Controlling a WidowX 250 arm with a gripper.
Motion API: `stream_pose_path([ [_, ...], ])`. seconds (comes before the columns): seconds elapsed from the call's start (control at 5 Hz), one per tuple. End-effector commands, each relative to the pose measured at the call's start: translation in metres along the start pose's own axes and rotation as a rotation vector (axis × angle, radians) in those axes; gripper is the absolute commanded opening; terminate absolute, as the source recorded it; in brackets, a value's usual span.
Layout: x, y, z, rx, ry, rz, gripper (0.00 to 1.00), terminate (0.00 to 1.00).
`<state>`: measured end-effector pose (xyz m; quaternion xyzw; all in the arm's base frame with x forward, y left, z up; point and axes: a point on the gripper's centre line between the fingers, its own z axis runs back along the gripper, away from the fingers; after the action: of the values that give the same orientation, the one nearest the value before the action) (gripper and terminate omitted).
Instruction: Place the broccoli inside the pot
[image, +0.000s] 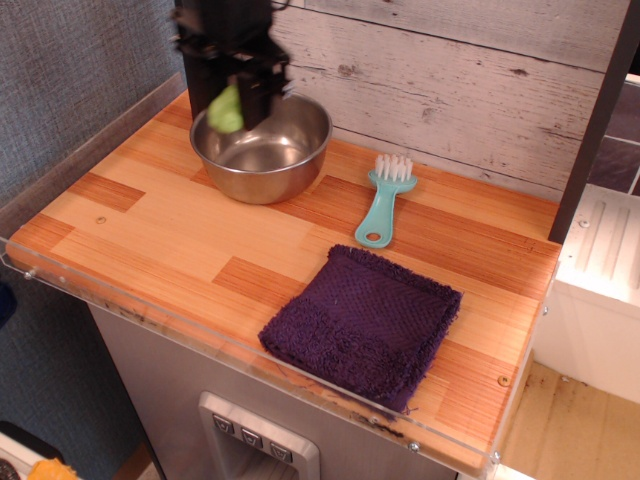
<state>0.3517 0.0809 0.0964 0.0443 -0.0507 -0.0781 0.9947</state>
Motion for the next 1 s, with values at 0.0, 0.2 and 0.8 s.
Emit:
stream_pose_path([
  [0.0, 0.059, 0.007, -0.008, 0.025, -0.013, 0.010, 0.00, 0.00],
  [0.2, 0.062, 0.008, -0.013, 0.015, -0.002, 0.003, 1.00, 0.00],
  [0.8, 0.019, -0.006, 0.026, 0.010, -0.065, 0.016, 1.00, 0.00],
])
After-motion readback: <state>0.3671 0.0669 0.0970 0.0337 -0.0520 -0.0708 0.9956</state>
